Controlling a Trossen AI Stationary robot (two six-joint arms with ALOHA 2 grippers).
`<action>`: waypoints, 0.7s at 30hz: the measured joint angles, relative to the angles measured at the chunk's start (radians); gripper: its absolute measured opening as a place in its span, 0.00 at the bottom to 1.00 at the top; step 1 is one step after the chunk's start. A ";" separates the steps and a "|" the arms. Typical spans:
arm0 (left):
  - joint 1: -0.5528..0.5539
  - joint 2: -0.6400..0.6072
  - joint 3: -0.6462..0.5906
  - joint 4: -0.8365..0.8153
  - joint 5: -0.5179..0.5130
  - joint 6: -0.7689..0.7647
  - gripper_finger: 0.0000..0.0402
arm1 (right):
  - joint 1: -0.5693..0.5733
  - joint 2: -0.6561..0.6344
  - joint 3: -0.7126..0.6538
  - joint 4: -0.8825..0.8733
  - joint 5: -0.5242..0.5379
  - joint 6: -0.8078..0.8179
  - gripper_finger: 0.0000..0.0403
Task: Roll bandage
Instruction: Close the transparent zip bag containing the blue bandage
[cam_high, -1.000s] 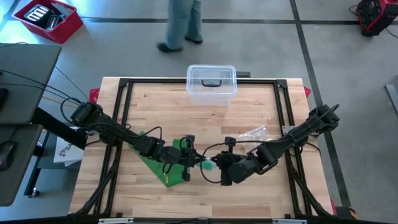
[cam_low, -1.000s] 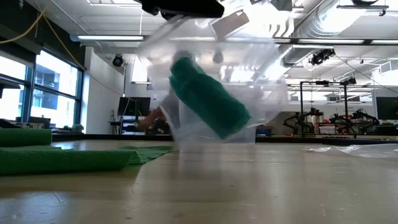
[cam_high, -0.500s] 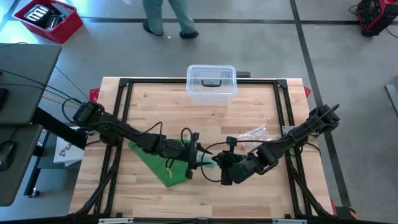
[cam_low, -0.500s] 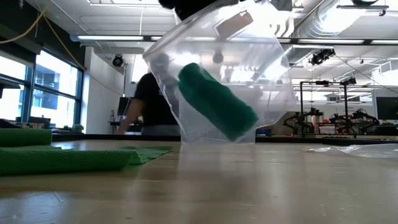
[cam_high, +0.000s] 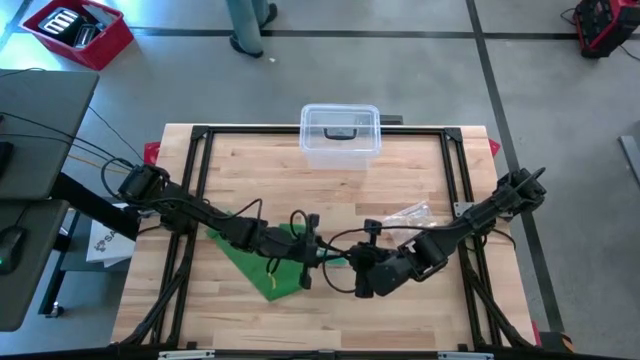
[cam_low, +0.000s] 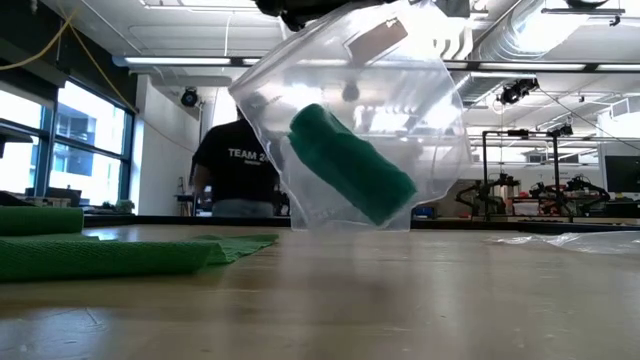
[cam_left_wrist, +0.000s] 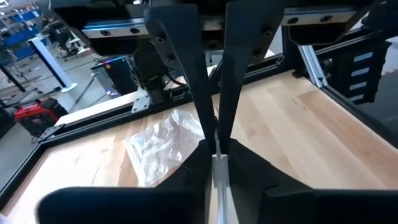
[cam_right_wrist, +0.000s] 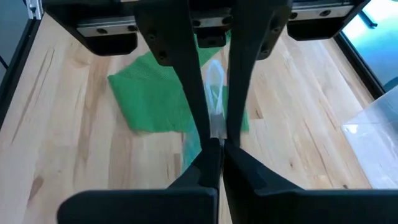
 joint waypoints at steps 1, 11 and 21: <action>0.000 0.000 0.000 -0.008 -0.003 0.000 0.07 | 0.002 0.000 0.000 -0.001 0.000 0.000 0.00; -0.009 -0.001 -0.002 -0.123 -0.072 -0.012 0.11 | 0.027 -0.012 0.000 -0.052 0.021 0.052 0.00; -0.008 -0.042 -0.004 -0.327 -0.146 -0.083 0.12 | 0.064 -0.054 0.000 -0.123 0.068 0.114 0.00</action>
